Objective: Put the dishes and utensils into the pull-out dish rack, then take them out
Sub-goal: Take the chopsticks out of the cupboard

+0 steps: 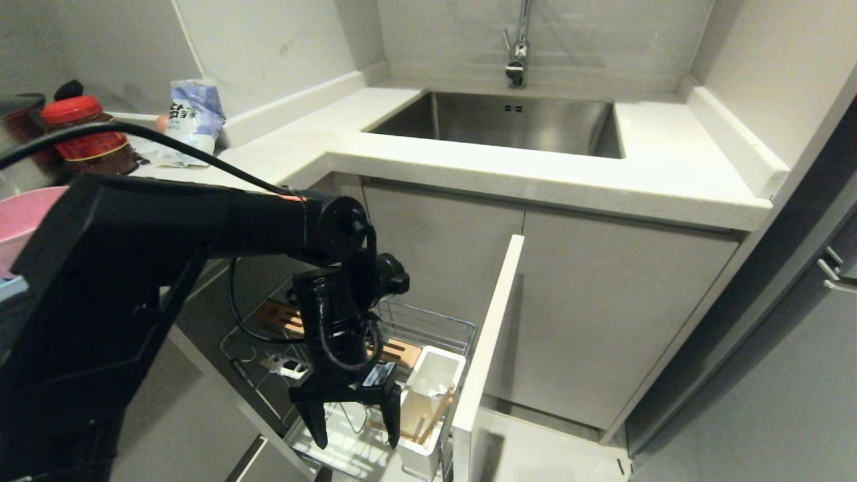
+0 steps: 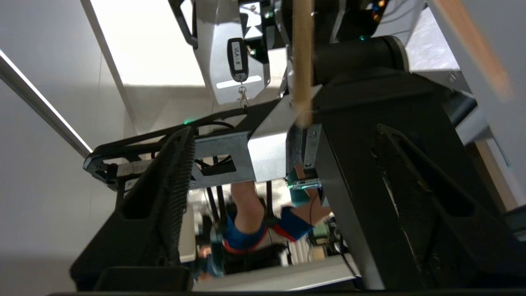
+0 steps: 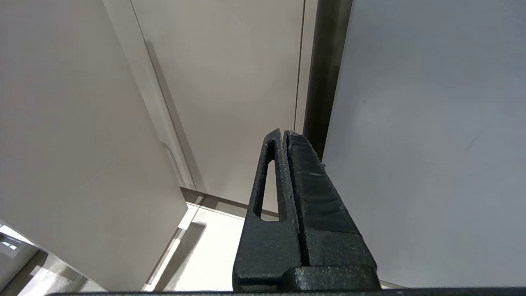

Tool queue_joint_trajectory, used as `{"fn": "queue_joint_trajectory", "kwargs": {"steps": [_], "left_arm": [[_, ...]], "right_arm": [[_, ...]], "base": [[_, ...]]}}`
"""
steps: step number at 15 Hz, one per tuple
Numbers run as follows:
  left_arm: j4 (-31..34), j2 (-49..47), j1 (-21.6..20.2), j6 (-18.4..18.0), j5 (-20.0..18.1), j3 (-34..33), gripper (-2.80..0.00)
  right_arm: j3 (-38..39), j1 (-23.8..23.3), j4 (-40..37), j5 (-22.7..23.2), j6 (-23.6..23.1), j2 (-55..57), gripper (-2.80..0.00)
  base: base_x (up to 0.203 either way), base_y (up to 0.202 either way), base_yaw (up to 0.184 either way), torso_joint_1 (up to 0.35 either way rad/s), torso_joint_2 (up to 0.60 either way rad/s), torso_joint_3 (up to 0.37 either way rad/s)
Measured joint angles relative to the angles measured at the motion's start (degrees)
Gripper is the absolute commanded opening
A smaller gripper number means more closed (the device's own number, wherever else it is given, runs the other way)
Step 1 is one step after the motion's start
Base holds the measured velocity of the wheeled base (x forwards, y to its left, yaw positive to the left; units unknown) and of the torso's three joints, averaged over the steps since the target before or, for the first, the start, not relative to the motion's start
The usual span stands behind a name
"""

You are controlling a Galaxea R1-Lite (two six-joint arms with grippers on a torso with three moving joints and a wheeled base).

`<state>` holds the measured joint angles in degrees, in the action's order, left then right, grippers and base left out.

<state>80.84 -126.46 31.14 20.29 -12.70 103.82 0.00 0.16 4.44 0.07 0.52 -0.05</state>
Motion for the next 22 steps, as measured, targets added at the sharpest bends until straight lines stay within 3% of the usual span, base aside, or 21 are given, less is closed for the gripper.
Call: {"fn": "queue_joint_trajectory", "kwargs": {"steps": [9, 10, 14, 17, 22], "left_arm": [[0.2, -8.5, -2.1, -0.2, -0.1, 3.4, 0.00], [0.1, -8.7, -2.1, -0.2, -0.1, 3.4, -2.80], [-1.6, -9.0, -2.2, 0.9, -0.1, 4.2, -2.80], [-5.7, -9.1, -2.1, 5.6, -0.1, 4.6, -2.80], [-5.4, -9.1, -1.7, 5.6, -0.2, 4.8, -2.80]], "right_arm": [[0.0, 0.0, 0.0, 0.0, 0.0, 0.0, -2.80], [0.0, 0.0, 0.0, 0.0, 0.0, 0.0, -2.80], [0.0, 0.0, 0.0, 0.0, 0.0, 0.0, -2.80], [0.0, 0.0, 0.0, 0.0, 0.0, 0.0, -2.80], [0.0, 0.0, 0.0, 0.0, 0.0, 0.0, -2.80]], "base": [[0.000, 0.000, 0.000, 0.000, 0.00, 0.000], [0.000, 0.000, 0.000, 0.000, 0.00, 0.000], [0.000, 0.000, 0.000, 0.000, 0.00, 0.000], [0.000, 0.000, 0.000, 0.000, 0.00, 0.000], [0.000, 0.000, 0.000, 0.000, 0.00, 0.000]]}}
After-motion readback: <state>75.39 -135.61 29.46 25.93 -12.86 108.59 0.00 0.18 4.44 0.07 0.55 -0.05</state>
